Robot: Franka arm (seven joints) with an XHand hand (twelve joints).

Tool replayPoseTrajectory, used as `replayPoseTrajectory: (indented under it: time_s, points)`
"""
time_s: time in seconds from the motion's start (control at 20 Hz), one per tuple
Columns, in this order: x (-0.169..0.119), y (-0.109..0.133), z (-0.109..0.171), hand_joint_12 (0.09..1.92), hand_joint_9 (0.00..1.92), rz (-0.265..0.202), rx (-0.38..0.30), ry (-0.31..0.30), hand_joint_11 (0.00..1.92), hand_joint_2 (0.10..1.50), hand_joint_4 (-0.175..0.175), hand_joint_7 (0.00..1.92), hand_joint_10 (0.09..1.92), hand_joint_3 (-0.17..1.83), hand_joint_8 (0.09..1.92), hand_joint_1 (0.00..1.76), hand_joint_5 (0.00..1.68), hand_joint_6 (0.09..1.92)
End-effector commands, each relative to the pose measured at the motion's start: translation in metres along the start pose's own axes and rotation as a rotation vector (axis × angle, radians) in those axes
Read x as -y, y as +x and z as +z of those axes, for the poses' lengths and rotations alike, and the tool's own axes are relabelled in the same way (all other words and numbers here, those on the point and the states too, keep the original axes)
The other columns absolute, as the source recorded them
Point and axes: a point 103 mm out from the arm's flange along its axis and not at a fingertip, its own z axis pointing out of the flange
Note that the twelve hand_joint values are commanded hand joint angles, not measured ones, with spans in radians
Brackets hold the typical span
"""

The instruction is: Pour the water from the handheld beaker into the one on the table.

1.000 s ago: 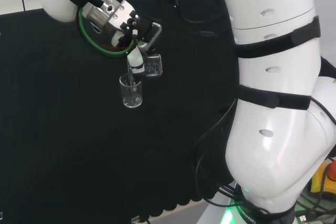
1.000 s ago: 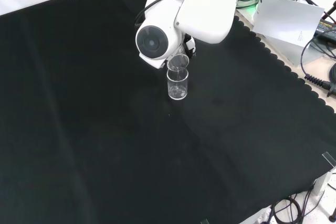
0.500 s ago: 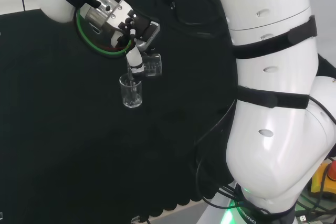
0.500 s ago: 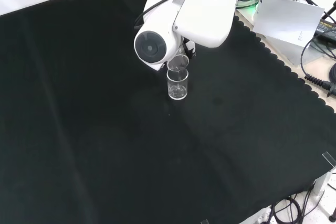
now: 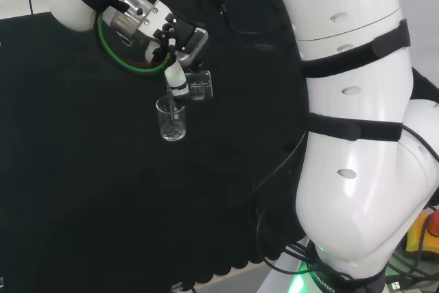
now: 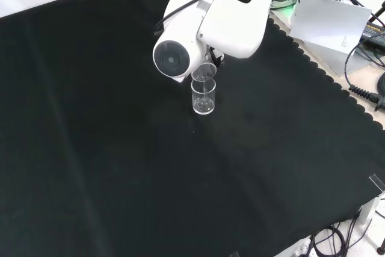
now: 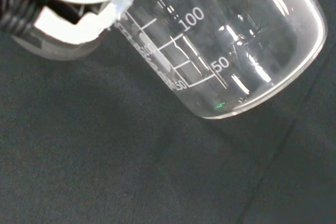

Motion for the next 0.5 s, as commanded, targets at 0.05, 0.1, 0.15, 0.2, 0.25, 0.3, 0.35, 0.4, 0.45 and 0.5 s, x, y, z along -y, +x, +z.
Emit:
replayPoseTrajectory:
  time_s: [0.05,0.1,0.15,0.2,0.25,0.3,0.35,0.4,0.45,0.5]
  points:
    - [0.0020,0.0016,-0.0024,0.87,1.60,0.000,0.008,-0.001,1.18,0.66,0.105,1.52,0.09,0.71,0.44,1.13,1.20,0.82]
    - [0.0022,0.0020,-0.0030,0.87,1.60,0.000,0.010,0.005,1.18,0.66,0.105,1.52,0.09,0.71,0.44,1.13,1.20,0.82]
    - [0.0023,0.0022,-0.0034,0.87,1.60,0.000,0.013,0.008,1.18,0.66,0.106,1.52,0.09,0.71,0.44,1.13,1.20,0.82]
    - [0.0027,0.0028,-0.0044,0.87,1.60,-0.002,0.016,0.008,1.18,0.66,0.106,1.52,0.09,0.71,0.44,1.13,1.20,0.82]
    - [0.0032,0.0033,-0.0055,0.87,1.60,-0.002,0.021,0.007,1.18,0.66,0.106,1.52,0.09,0.71,0.44,1.13,1.20,0.82]
    - [0.0036,0.0034,-0.0062,0.87,1.60,-0.001,0.022,0.006,1.18,0.66,0.106,1.52,0.09,0.71,0.44,1.13,1.20,0.82]
    - [0.0042,0.0037,-0.0074,0.87,1.60,-0.001,0.024,0.007,1.18,0.66,0.106,1.52,0.09,0.71,0.44,1.13,1.20,0.82]
    - [0.0047,0.0044,-0.0086,0.87,1.60,-0.001,0.028,0.009,1.18,0.66,0.106,1.52,0.09,0.71,0.44,1.13,1.20,0.82]
    - [0.0049,0.0046,-0.0091,0.87,1.60,-0.001,0.028,0.009,1.18,0.66,0.107,1.52,0.09,0.71,0.44,1.13,1.20,0.82]
    - [0.0048,0.0047,-0.0093,0.87,1.60,-0.001,0.028,0.011,1.18,0.66,0.107,1.52,0.09,0.71,0.44,1.13,1.20,0.82]
